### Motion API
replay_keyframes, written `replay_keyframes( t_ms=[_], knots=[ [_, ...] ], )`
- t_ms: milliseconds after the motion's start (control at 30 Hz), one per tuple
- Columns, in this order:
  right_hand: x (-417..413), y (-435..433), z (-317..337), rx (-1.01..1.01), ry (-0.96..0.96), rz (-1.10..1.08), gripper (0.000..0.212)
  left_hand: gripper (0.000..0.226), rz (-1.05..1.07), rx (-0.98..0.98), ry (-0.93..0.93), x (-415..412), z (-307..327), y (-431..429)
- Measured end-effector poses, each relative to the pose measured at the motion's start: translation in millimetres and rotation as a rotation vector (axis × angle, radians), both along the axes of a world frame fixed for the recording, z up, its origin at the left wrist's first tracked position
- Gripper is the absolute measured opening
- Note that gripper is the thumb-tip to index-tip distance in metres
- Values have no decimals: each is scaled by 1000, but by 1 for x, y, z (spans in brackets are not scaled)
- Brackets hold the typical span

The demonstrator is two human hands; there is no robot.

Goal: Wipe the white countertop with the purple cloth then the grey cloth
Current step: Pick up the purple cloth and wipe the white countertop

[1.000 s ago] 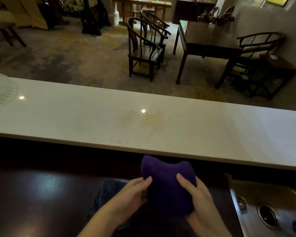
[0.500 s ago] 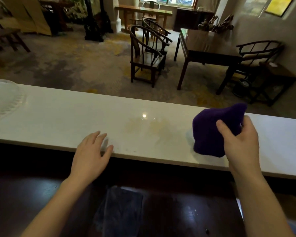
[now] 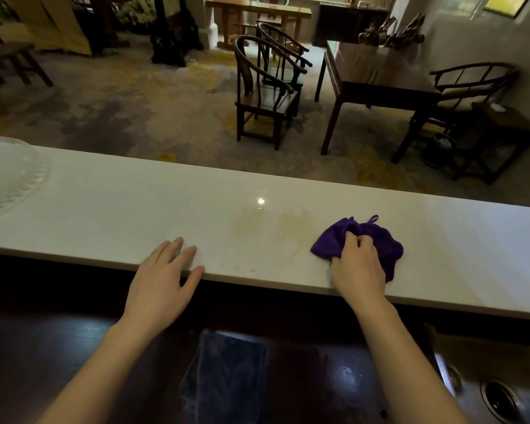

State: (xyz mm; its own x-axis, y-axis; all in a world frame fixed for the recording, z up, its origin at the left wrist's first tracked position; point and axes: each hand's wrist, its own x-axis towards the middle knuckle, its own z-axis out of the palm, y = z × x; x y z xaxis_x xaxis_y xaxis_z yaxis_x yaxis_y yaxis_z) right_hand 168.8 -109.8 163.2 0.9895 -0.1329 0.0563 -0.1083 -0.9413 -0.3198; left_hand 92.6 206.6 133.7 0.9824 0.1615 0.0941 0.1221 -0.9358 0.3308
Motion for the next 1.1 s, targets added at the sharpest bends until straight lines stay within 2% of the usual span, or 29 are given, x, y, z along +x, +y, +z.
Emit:
replay_keyframes(
  t_ms=[167, 333, 633, 767, 967, 1100],
  knots=[
    [3, 29, -3, 130, -8, 54, 28, 54, -10, -5, -7, -1, -2, 1],
    [-6, 84, -4, 188, -47, 160, 26, 55, -23, -32, -19, -2, -4, 4],
    [-19, 186, -9, 114, -75, 455, 40, 50, -49, -141, -48, -8, -7, 8],
    [-13, 201, -13, -38, -90, 615, 46, 44, -91, -134, -41, -5, -5, 12],
    [-4, 194, -17, -223, -71, 559, 61, 46, -62, -84, -96, -6, -10, 10],
    [15, 163, -14, -225, -78, 465, 58, 45, -45, -64, -89, -5, -14, 12]
  ],
)
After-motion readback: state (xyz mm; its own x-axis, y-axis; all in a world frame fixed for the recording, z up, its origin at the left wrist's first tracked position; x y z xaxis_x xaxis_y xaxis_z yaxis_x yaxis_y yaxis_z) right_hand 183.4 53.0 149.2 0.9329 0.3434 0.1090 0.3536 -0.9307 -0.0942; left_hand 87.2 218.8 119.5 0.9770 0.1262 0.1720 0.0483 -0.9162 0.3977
